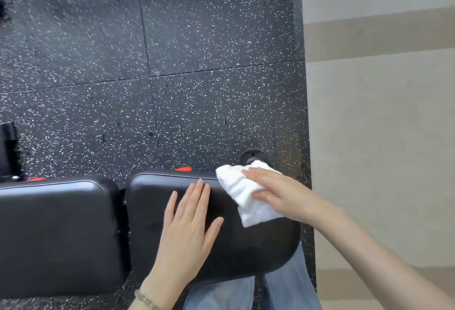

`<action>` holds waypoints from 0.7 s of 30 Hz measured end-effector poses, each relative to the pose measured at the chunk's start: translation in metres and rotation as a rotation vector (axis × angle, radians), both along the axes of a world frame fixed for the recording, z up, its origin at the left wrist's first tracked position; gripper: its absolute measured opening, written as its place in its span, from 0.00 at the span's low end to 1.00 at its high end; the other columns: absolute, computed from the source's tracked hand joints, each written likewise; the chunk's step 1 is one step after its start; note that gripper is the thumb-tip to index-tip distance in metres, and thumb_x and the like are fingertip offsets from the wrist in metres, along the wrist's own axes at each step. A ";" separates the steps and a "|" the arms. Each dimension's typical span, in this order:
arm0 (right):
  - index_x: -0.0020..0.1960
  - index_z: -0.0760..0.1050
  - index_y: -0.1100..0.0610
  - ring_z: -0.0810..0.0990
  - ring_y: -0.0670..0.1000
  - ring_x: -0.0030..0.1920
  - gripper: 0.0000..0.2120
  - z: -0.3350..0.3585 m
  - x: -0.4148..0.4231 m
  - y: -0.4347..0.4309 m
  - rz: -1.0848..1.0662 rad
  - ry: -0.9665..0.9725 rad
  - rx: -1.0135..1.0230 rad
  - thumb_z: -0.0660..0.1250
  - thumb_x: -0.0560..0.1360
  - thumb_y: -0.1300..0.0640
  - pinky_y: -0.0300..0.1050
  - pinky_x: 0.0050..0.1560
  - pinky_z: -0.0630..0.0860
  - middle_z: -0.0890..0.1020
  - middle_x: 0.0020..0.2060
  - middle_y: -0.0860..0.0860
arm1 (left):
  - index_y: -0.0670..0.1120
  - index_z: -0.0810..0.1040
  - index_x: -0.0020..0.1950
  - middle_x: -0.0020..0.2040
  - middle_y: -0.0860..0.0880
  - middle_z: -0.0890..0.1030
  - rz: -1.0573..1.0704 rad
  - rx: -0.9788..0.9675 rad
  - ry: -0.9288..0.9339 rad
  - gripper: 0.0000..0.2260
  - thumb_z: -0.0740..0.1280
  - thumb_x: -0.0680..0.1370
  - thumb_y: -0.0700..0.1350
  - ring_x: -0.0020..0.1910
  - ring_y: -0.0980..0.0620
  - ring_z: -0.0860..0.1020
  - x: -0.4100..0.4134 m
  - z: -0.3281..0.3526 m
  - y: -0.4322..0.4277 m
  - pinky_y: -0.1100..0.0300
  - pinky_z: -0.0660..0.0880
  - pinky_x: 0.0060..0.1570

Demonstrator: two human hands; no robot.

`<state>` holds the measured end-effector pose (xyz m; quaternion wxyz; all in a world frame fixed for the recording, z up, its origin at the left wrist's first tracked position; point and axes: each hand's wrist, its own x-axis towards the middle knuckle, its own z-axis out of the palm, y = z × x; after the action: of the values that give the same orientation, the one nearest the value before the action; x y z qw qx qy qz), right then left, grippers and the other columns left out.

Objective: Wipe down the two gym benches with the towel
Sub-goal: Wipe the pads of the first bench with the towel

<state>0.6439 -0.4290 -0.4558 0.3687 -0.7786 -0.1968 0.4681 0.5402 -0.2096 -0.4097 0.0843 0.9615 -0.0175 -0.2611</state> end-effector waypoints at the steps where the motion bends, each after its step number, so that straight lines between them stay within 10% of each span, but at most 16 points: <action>1: 0.73 0.61 0.48 0.58 0.40 0.72 0.23 0.001 -0.002 -0.008 -0.009 0.027 -0.018 0.61 0.80 0.55 0.31 0.71 0.49 0.61 0.71 0.39 | 0.41 0.67 0.72 0.72 0.46 0.67 0.021 0.000 0.008 0.29 0.46 0.82 0.59 0.72 0.50 0.63 -0.001 0.002 0.002 0.46 0.55 0.71; 21: 0.73 0.62 0.47 0.64 0.46 0.70 0.24 0.020 0.030 0.097 0.243 -0.045 -0.076 0.54 0.77 0.48 0.39 0.69 0.57 0.67 0.69 0.42 | 0.39 0.67 0.71 0.72 0.45 0.67 0.331 0.013 0.037 0.28 0.48 0.81 0.57 0.72 0.50 0.62 -0.006 0.005 0.070 0.46 0.54 0.71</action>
<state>0.6737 -0.3324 -0.4361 0.2750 -0.7727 -0.2802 0.4989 0.5338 -0.1393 -0.4043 0.1200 0.9468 0.1443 -0.2616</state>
